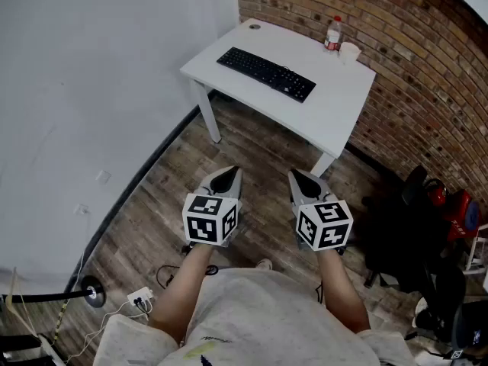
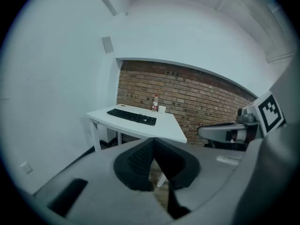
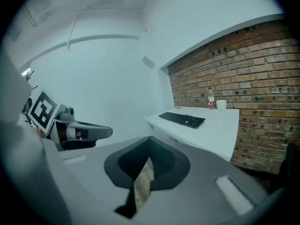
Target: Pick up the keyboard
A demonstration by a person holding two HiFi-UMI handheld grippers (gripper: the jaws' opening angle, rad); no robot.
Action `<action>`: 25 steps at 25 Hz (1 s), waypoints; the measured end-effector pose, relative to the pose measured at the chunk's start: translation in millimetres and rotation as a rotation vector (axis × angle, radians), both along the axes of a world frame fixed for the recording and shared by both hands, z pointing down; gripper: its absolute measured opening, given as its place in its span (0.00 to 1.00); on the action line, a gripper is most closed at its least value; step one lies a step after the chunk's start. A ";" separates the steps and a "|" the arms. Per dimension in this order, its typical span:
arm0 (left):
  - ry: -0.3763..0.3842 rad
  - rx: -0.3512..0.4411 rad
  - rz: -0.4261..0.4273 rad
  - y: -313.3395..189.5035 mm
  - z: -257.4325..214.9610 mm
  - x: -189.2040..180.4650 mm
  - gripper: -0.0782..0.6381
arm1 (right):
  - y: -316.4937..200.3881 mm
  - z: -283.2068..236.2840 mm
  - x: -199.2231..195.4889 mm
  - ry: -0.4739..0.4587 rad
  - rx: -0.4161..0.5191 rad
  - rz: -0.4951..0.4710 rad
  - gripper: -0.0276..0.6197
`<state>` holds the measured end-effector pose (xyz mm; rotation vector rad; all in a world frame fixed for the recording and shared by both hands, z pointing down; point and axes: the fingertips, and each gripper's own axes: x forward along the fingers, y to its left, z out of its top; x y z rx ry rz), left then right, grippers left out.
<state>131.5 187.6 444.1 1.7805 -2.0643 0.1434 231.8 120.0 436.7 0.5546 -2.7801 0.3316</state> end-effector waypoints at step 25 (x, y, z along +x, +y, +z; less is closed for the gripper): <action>0.014 -0.027 -0.033 2.8 17.3 -99.8 0.10 | -9.1 11.9 -88.3 0.023 -0.015 -0.003 0.05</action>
